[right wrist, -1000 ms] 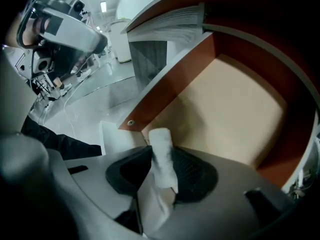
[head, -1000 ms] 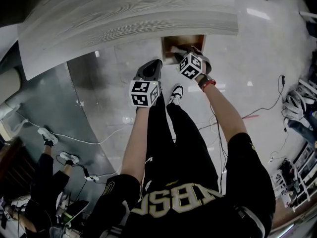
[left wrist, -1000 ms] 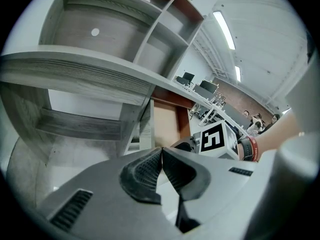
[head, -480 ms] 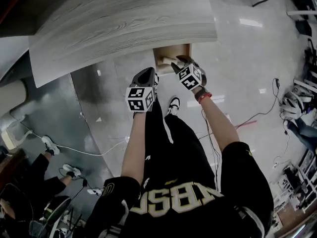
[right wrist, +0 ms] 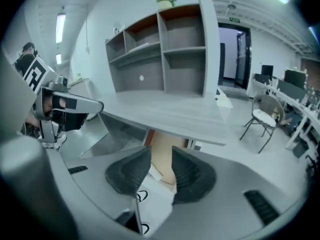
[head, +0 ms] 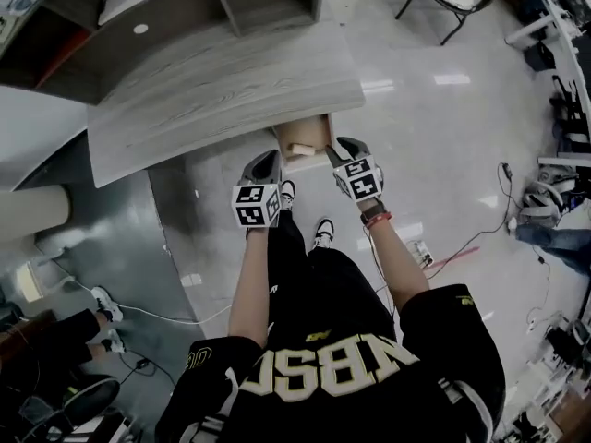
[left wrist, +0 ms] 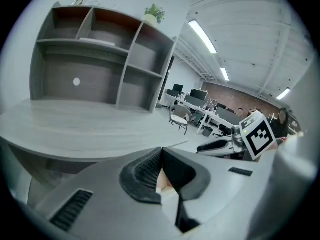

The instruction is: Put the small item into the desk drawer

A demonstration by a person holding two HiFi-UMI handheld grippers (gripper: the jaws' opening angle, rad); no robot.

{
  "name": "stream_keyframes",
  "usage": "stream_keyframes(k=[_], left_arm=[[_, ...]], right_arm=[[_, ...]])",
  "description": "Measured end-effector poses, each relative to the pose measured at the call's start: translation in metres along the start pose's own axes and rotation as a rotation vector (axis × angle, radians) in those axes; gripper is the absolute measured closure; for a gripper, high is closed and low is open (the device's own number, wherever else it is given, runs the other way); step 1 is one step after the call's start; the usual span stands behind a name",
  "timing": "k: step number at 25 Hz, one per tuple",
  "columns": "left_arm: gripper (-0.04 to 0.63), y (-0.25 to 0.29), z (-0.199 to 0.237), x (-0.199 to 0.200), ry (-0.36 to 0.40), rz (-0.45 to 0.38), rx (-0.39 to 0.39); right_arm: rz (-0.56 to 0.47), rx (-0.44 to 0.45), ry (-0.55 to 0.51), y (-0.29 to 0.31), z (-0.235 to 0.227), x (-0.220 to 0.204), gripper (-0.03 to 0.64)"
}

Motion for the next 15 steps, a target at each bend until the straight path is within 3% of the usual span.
stream_keyframes(k=[4,8,15], left_arm=[[0.578,-0.007,-0.032,0.041,0.054,-0.059,-0.022],[0.578,-0.025,-0.061,0.073,0.097,-0.108,-0.013],[0.579,-0.047,-0.093,0.120,0.147,-0.230,-0.029]], right_arm=[[-0.100,-0.071,0.027,-0.048,-0.018,0.033,0.491],[-0.176,-0.071,0.081,-0.096,-0.021,0.062,0.506],[-0.349,-0.122,0.079,-0.161,-0.027,0.113,0.537]])
Point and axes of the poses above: the fingertips, and each gripper's own axes: y forward along the fingers, z to its left, x out of its top, the point moved 3 cm from there along -y, backward along the fingers, and after that the axes turned 7 degrees about -z, right-handed, at the moved point
